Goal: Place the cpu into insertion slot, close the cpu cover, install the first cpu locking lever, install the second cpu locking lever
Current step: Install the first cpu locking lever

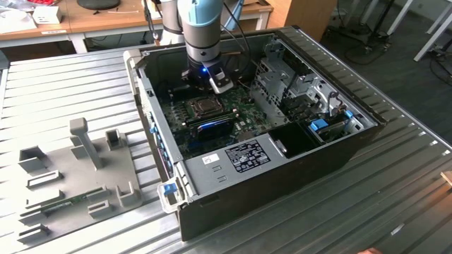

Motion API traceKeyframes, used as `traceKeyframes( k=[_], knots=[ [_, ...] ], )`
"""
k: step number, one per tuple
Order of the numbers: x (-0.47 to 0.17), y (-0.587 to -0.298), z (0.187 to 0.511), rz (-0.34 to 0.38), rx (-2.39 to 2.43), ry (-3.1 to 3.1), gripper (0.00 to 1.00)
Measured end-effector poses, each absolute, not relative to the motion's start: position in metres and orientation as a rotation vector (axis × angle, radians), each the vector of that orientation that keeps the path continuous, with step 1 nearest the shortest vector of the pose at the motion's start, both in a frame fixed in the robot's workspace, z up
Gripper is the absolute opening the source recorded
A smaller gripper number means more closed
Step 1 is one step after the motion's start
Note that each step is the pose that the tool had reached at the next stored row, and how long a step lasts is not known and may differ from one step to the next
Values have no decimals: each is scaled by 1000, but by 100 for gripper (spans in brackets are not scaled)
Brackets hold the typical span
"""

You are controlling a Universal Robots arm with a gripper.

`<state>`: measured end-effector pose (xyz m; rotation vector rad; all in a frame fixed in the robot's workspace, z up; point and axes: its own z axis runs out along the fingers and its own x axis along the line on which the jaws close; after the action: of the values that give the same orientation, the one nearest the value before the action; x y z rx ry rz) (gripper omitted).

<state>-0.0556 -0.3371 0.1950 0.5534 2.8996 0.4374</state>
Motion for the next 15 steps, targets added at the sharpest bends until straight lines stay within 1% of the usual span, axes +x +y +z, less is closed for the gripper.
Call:
traceKeyframes(
  k=[15],
  knots=[
    [-56,-339,195,435,545,2885,10]
  ],
)
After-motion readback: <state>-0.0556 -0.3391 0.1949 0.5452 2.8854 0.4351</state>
